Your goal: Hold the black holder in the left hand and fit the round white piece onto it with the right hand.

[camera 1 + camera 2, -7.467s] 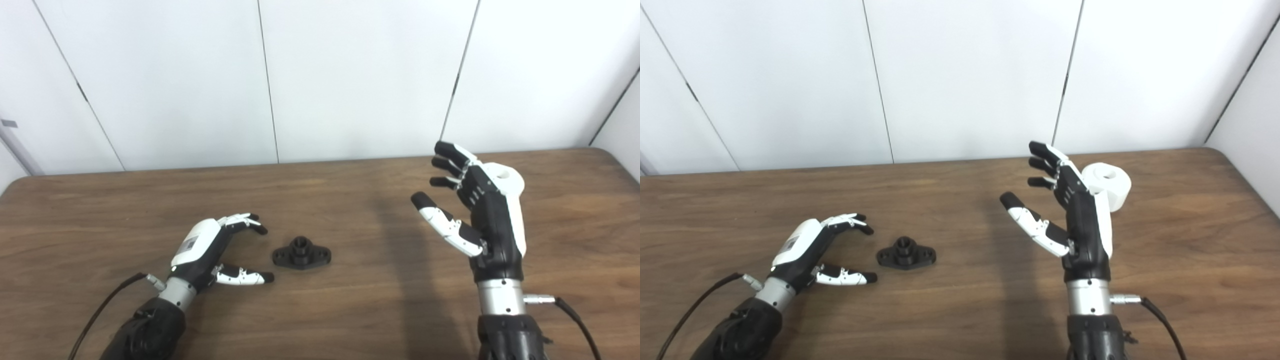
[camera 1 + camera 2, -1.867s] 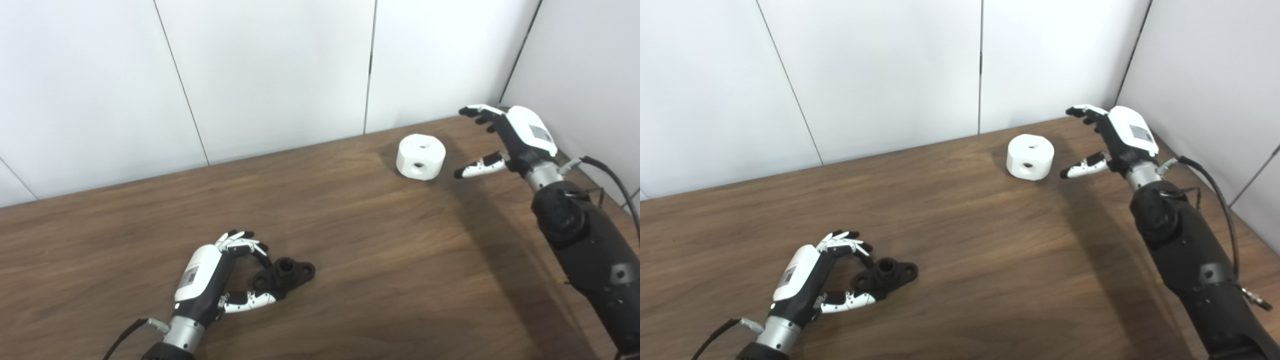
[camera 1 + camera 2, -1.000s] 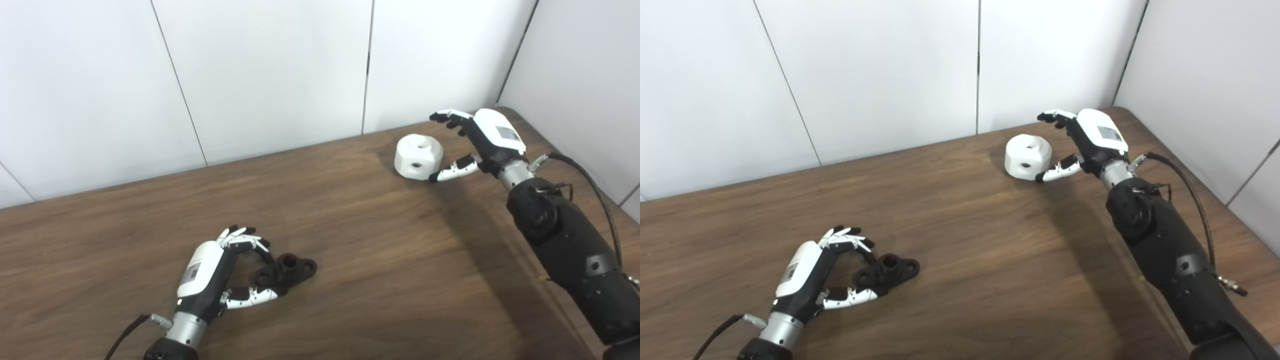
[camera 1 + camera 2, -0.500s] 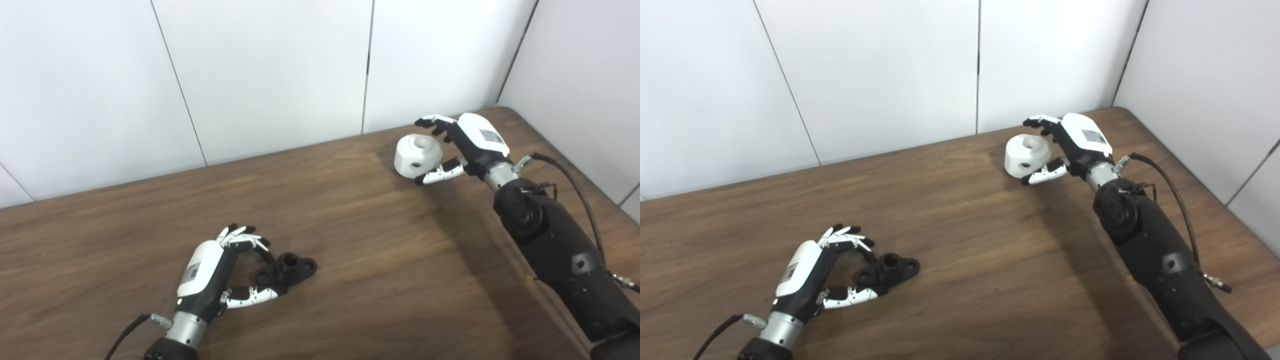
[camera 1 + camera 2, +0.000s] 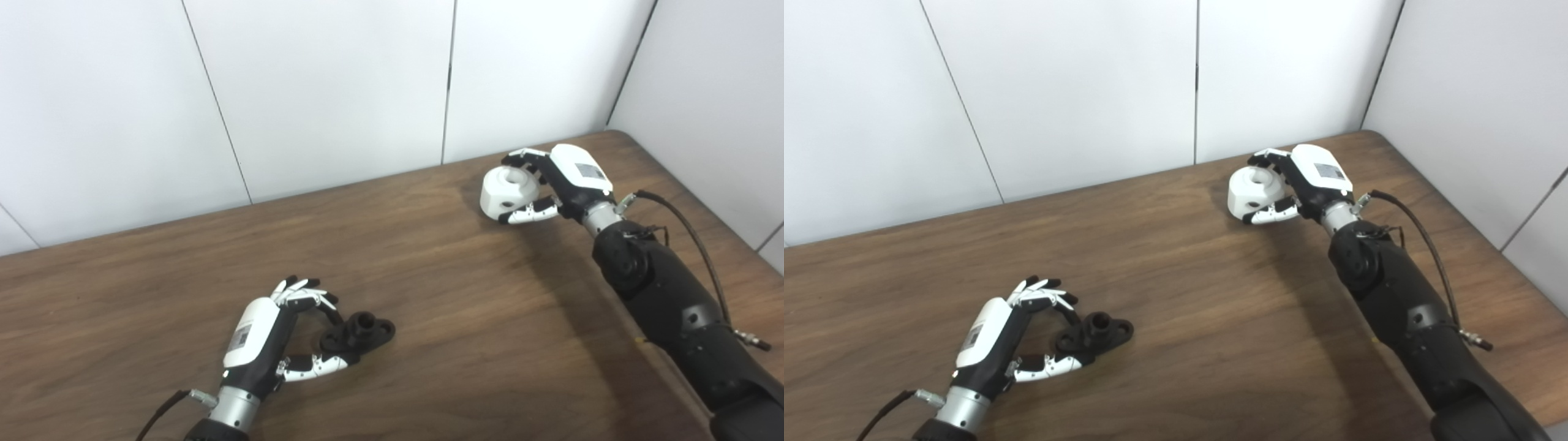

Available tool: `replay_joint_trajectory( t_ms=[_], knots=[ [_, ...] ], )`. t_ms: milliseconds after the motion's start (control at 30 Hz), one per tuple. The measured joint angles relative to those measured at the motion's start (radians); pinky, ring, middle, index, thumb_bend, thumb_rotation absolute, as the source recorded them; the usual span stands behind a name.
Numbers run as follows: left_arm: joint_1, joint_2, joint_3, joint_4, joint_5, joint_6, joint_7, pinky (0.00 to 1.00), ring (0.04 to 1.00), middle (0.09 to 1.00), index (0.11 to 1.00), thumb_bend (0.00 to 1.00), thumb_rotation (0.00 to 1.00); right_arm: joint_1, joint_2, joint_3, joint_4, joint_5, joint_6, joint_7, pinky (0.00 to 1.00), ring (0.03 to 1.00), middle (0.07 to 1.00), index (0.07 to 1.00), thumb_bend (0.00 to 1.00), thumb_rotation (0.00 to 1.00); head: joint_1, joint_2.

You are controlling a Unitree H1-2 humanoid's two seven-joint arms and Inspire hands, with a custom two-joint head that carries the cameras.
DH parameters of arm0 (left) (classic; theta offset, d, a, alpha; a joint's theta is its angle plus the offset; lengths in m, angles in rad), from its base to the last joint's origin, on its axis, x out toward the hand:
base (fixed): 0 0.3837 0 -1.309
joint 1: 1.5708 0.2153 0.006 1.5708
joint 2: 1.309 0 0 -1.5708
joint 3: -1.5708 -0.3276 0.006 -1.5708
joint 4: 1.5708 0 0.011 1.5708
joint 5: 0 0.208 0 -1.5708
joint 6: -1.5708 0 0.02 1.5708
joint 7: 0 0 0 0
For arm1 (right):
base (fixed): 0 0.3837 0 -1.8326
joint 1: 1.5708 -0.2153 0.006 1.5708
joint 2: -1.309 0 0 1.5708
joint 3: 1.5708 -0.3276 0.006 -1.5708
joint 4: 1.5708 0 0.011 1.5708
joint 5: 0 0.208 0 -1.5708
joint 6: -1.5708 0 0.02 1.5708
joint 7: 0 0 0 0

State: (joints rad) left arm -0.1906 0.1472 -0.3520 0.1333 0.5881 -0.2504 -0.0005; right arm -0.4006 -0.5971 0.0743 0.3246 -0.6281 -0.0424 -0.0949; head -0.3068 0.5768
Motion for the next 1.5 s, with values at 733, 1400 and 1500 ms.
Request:
replay_joint_trajectory(
  t_ms=[733, 1400, 1500],
  knots=[
    [0.022, -0.005, 0.002, -0.028, 0.000, 0.025, -0.008, 0.98, 0.873, 0.708, 0.484, 0.52, 0.06, -0.001, 0.012, 0.016, 0.026, -0.028, -0.043, -0.069, 0.50, 0.615, 0.669, 0.683, 0.50, 0.31, 0.003, 0.011],
    [0.021, -0.004, -0.002, -0.027, 0.001, 0.028, -0.009, 0.97, 0.868, 0.705, 0.484, 0.52, 0.06, 0.043, 0.015, -0.002, -0.270, -0.003, -0.078, -0.034, 0.51, 0.624, 0.663, 0.672, 0.53, 0.29, 0.021, 0.037],
    [0.021, -0.004, -0.004, -0.027, 0.002, 0.029, -0.010, 0.97, 0.867, 0.704, 0.484, 0.52, 0.06, 0.060, 0.020, -0.002, -0.353, 0.013, -0.083, -0.005, 0.53, 0.641, 0.677, 0.677, 0.53, 0.32, 0.025, 0.044]
  ],
)
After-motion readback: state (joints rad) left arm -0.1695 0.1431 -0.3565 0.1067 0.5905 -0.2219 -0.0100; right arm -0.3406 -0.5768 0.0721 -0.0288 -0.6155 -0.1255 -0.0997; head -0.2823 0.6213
